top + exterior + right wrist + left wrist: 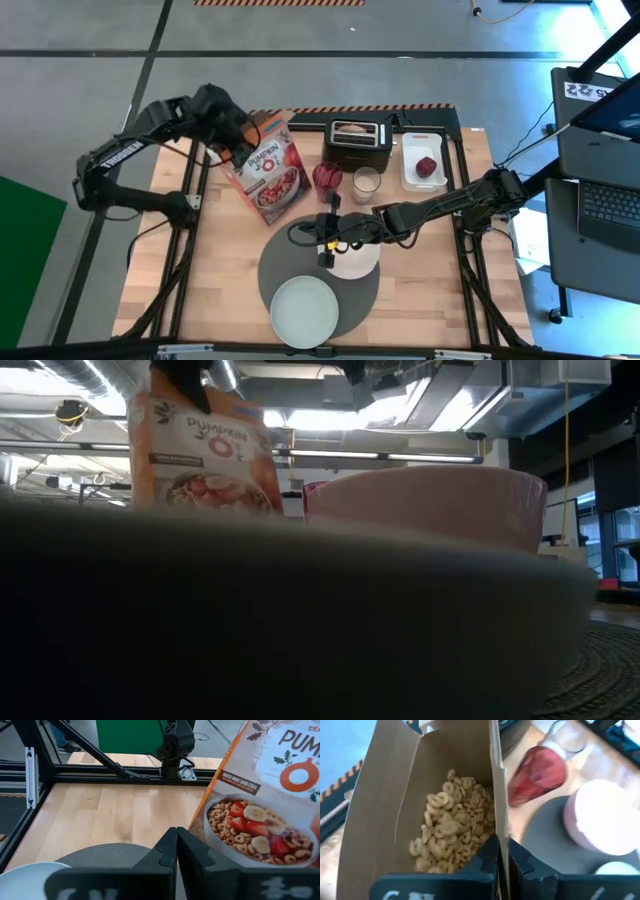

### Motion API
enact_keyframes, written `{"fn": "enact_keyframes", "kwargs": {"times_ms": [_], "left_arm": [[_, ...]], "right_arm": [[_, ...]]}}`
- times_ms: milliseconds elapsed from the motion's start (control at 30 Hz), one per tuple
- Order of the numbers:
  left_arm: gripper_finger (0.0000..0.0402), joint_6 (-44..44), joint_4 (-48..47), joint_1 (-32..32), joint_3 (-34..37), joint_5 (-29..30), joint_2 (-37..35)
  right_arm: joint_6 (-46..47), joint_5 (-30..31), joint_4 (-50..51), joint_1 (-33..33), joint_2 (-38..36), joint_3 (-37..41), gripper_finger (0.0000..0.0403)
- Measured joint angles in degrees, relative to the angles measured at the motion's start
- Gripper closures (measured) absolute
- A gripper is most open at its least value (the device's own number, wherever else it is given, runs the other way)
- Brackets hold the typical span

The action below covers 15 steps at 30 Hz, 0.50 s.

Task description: Arrange a breakfast setting

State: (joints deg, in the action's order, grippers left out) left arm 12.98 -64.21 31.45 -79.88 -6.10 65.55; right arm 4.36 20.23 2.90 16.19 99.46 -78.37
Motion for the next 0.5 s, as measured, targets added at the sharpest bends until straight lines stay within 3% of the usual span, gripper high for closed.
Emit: {"fn": "enact_keyframes", "kwargs": {"times_ms": [200,400,500], "left_arm": [[0.0401,3.0,1.2,-6.9,0.0,12.4,0.2],[0.0401,6.2,2.3,-9.5,-0.5,9.9,0.3],[0.0401,8.5,2.8,-12.2,-0.6,11.5,0.6]], "right_arm": [[0.2,-1.6,0.0,0.1,0.0,0.0,0.0389],[0.1,-0.8,0.1,1.3,0.0,0.0,0.0389],[-0.1,0.4,0.1,1.5,0.0,0.0,0.0389]]}}
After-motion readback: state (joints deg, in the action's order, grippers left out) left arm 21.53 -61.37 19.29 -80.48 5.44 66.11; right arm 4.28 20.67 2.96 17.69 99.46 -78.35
